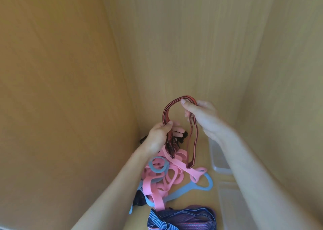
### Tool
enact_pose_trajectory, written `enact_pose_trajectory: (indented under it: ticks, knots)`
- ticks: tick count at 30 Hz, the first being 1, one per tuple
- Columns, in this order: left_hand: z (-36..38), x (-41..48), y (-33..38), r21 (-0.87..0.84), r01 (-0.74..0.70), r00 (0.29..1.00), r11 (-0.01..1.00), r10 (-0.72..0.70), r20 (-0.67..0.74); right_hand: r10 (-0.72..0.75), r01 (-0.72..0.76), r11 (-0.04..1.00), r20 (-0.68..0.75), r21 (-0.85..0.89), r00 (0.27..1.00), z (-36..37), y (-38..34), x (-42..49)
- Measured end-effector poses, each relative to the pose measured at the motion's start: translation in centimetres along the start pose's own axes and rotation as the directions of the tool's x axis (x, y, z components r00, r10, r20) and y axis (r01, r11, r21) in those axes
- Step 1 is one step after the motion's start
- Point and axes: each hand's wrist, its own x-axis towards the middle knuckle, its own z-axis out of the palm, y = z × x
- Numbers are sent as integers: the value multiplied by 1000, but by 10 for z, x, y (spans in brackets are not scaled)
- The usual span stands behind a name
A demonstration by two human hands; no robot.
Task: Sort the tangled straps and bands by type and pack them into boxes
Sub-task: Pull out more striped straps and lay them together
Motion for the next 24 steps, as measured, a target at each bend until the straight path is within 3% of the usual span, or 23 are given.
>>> enact_pose_trajectory:
  ticks: [4, 8, 10, 13, 18, 24]
  knots:
    - [13, -3, -8, 42, 27, 999, 999, -28, 29, 153, -122, 916, -54, 381, 987, 18, 0, 0]
    - [16, -9, -20, -5, 55, 985, 998, -54, 165, 205, -184, 687, 56, 703, 977, 18, -9, 1]
    - [17, -13, -23, -62, 80, 964, 995, -61, 259, 199, -162, 679, 32, 716, 979, 20, -11, 1]
    - [18, -15, -25, -12, 59, 944, 998, -52, 326, 165, -157, 730, 52, 665, 985, 23, -6, 0]
    - [13, -17, -24, -67, 104, 939, 992, -76, 336, 50, -69, 855, 51, 514, 997, 9, 4, 2]
    - [-9, -25, -29, -30, 69, 925, 997, -52, 376, 113, -97, 904, -13, 417, 994, -16, 27, -4]
